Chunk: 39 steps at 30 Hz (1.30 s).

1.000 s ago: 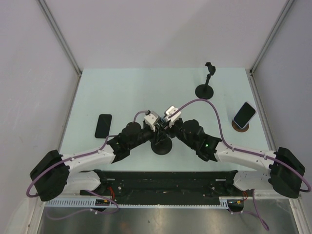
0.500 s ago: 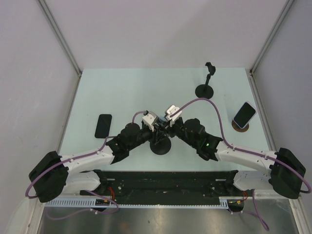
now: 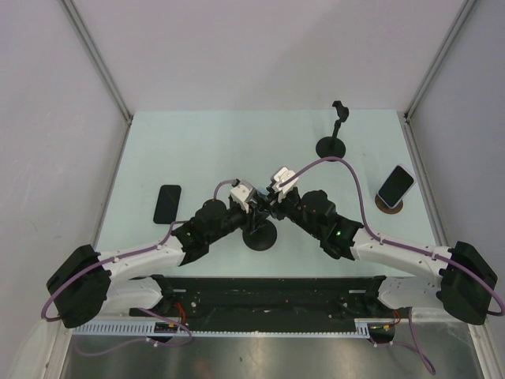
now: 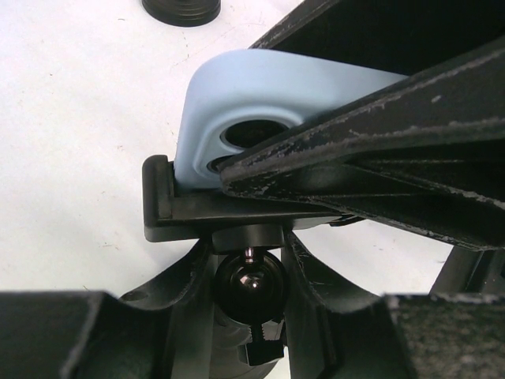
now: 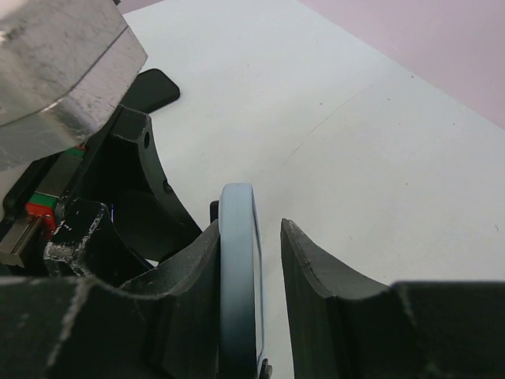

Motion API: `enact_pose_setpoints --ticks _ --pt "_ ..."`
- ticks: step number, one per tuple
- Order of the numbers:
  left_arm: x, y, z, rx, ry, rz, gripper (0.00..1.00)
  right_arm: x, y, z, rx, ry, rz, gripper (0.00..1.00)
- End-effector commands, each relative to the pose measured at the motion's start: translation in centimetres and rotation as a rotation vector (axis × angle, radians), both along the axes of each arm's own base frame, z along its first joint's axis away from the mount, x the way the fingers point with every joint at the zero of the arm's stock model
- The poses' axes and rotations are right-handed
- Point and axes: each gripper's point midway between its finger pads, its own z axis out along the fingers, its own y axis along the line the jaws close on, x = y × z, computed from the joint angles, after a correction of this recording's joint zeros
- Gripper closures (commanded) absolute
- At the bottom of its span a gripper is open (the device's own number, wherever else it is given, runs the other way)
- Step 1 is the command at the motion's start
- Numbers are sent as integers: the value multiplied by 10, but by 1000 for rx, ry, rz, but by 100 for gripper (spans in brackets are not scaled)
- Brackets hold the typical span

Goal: Remove the phone from the phone stand

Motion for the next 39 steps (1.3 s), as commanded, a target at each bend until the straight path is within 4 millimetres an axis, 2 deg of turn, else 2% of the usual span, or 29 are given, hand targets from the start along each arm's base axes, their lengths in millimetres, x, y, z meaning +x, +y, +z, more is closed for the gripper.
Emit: enact_pose_setpoints --ticks 1,6,9,10,11,13,14,17,18,19,21,24,28,31,38,39 --pt "3 13 -16 48 26 44 99 6 4 24 55 -34 -9 63" --pt "2 13 -16 43 30 46 100 8 6 20 46 -32 -6 65" --pt "4 15 -15 37 34 68 100 6 6 20 45 -29 0 81" --pt "6 18 -16 32 42 94 100 6 6 19 42 -27 -3 93" --pt "9 20 -17 32 45 115 100 5 4 22 47 -31 -6 100" --pt "15 27 -19 14 79 188 100 2 2 20 40 -17 -16 100" --pt "26 45 -28 43 109 312 100 -1 1 22 46 -12 -15 100" --pt "39 78 -52 72 223 513 100 -9 -1 12 2 44 -12 100" --pt "40 83 -57 71 240 546 100 -13 -5 -1 -56 79 -20 100" --pt "41 88 -60 55 264 577 100 -14 -4 2 -78 84 -36 100" --pt "42 102 -67 67 280 637 100 -17 -14 -24 -206 149 -74 100" --pt "43 110 -67 76 287 666 100 -12 -29 -32 -250 187 -181 100" --pt "39 103 -64 56 288 626 100 4 -49 -16 -215 144 -335 100" --pt "35 101 -65 32 287 615 100 13 -57 -2 -173 121 -430 100" --pt "18 92 -68 -6 294 565 100 27 -64 20 -88 72 -541 100" --pt "17 92 -69 -11 299 563 100 30 -62 30 -51 57 -552 100"
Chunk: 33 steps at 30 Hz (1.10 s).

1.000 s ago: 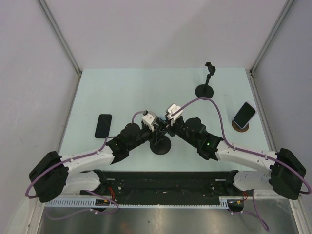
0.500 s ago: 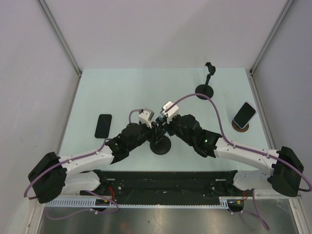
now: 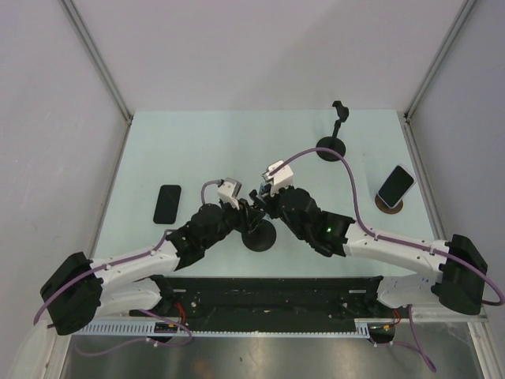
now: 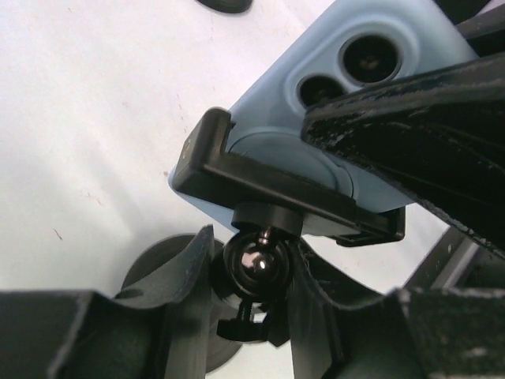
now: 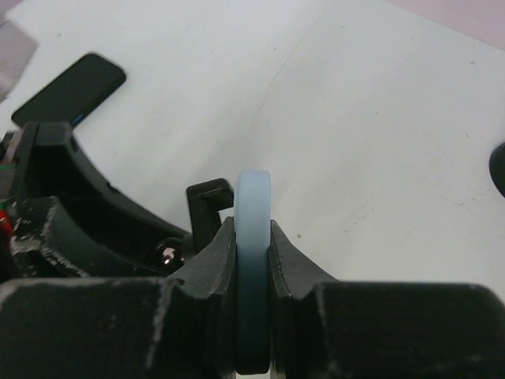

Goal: Remove the phone from the phone stand

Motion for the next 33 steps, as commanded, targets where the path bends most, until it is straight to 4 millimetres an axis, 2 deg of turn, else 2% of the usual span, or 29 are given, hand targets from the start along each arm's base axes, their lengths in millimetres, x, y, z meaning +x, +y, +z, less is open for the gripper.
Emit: enact_pose_setpoints --ticks 1,8,16,23,25,28,33 --pt "17 74 -66 153 143 352 100 31 -55 35 -30 -117 -306 100" --pt "11 63 -63 144 126 297 100 40 -44 44 50 -127 -285 100" --pt "4 38 -55 161 68 169 100 50 -14 41 124 -116 -178 100" --pt "0 29 -55 169 59 120 100 71 -2 67 252 -202 -158 100" --pt "0 28 -55 175 54 112 100 77 -1 77 287 -230 -154 100" --pt "1 27 -54 186 45 106 100 83 -3 80 301 -246 -160 100" --pt "6 23 -46 200 14 92 100 82 -21 93 294 -264 -193 100"
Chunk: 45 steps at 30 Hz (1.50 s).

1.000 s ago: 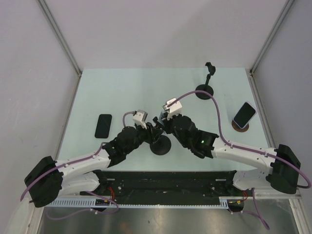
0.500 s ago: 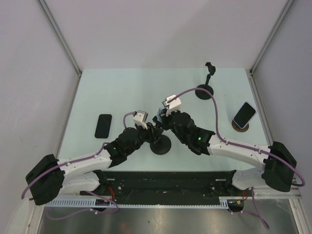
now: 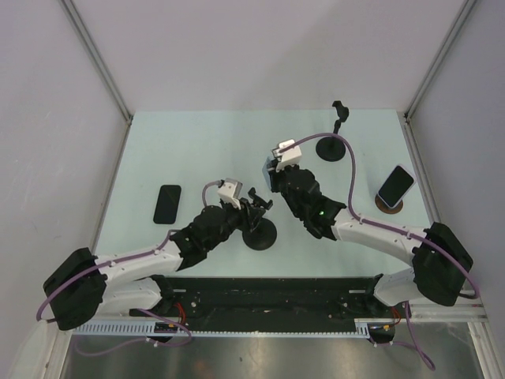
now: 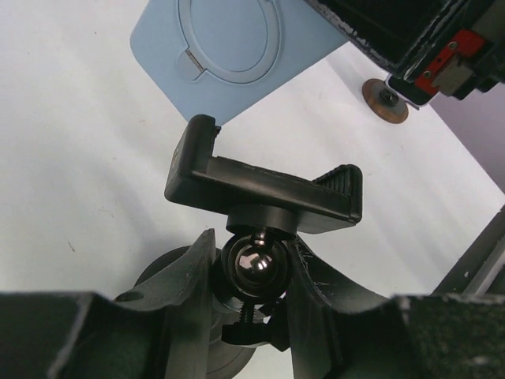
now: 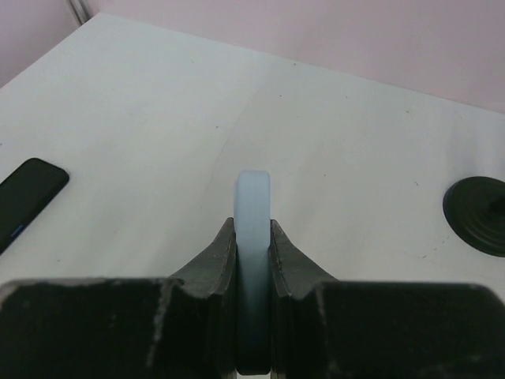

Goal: Remove the phone from the phone stand

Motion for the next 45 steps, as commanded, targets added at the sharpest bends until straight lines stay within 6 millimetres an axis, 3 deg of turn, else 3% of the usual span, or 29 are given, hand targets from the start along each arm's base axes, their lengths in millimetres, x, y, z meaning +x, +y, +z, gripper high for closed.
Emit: enact_pose_setpoints --ticks 1,5,6,7,9,11,12,13,17,20,26,29,30,31,35,37,38,40,41,45 --pt "3 21 -45 216 55 33 99 1 -14 73 141 -136 -37 100" --pt "12 10 -32 236 9 14 100 -9 -33 83 151 -145 -64 100" --pt "16 7 -34 249 7 12 100 -14 -41 92 173 -161 -72 100" --pt "21 1 -25 242 -12 10 100 -17 -44 92 171 -159 -75 100" --pt "29 -5 -25 270 -30 5 100 -22 -54 91 171 -158 -90 100" --pt "40 -14 -12 263 -60 3 100 -30 -70 96 186 -161 -119 100" --pt "46 -15 -17 273 -51 -1 100 -33 -76 93 177 -153 -133 100" --pt "53 -20 -7 258 -63 1 100 -40 -86 104 203 -168 -144 100" --pt "78 -26 1 241 -65 8 100 -54 -115 110 216 -176 -192 100" --pt "95 -27 5 240 -71 22 100 -64 -129 110 216 -169 -201 100" --pt "130 -25 6 257 -79 48 99 -76 -135 104 205 -143 -165 100" --pt "136 -25 11 267 -98 47 77 -79 -135 99 196 -128 -148 100" --pt "137 -23 13 267 -103 49 63 -82 -136 100 201 -125 -139 100" --pt "135 -22 13 271 -107 48 57 -83 -136 100 203 -125 -134 100" --pt "127 -11 39 257 -161 61 30 -89 -138 102 219 -117 -113 100" --pt "121 -5 43 262 -175 61 21 -92 -139 101 225 -112 -97 100" --pt "116 -1 56 246 -198 64 13 -93 -140 96 211 -95 -98 100" --pt "108 5 60 254 -212 59 5 -96 -140 95 228 -83 -90 100" --pt "102 7 75 235 -242 61 0 -97 -141 92 223 -73 -89 100" --pt "76 12 99 247 -329 38 0 -101 -141 92 272 -45 -83 100"
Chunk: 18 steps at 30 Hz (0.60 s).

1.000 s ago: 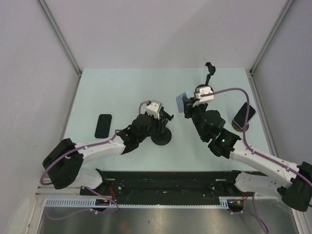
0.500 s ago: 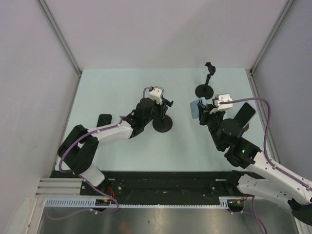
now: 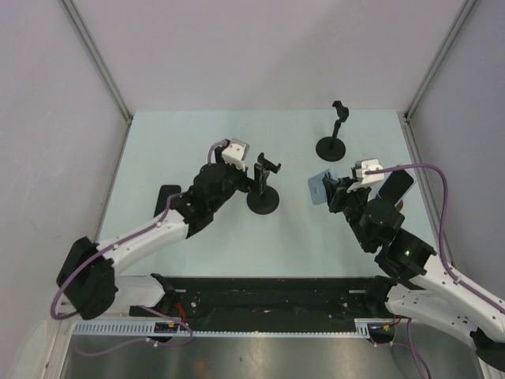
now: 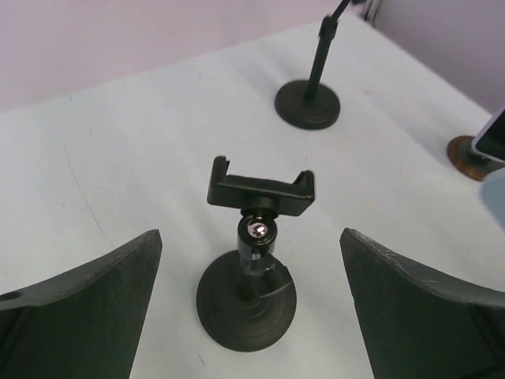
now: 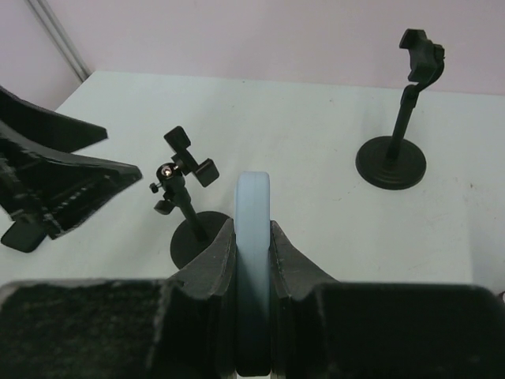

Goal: Remove the phone from the phone stand

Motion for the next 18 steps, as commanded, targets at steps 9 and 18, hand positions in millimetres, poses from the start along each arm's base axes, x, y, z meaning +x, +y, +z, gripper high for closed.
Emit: enact_pose_setpoints --ticks 9,18 --pt "-104 -32 79 94 -346 -204 0 -3 6 22 238 79 -6 100" --pt "-149 -91 73 248 -504 -307 0 -9 16 38 446 137 31 100"
